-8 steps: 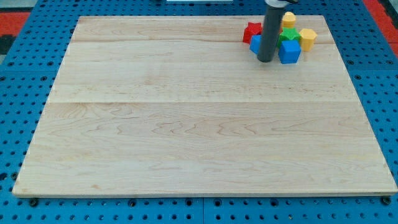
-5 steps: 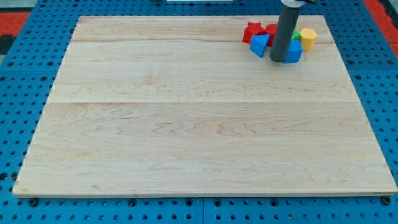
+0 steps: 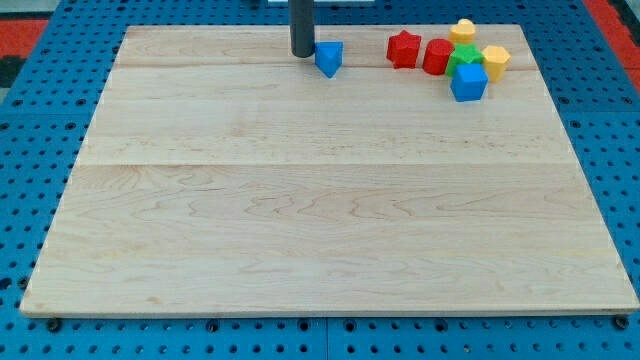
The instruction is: Push blue triangle to the top left
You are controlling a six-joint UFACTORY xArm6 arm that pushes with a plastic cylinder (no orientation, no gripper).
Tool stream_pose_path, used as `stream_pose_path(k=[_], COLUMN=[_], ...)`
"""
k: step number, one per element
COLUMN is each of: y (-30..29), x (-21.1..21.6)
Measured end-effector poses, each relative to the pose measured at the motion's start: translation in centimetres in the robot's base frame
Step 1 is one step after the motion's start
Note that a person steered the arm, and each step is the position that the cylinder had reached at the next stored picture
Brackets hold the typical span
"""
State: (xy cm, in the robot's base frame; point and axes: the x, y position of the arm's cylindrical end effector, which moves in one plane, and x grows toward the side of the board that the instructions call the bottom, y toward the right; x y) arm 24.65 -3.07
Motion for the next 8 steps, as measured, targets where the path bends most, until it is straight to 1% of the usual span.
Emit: stream_pose_path(k=[1, 2, 3, 4, 5, 6, 7, 8], y=[-2.7, 8.9, 8.7, -2.0, -3.1, 3.6, 5.1, 3.0], x=[4.7, 5.5, 0.9, -2.5, -2.6, -3.6, -2.1, 0.6])
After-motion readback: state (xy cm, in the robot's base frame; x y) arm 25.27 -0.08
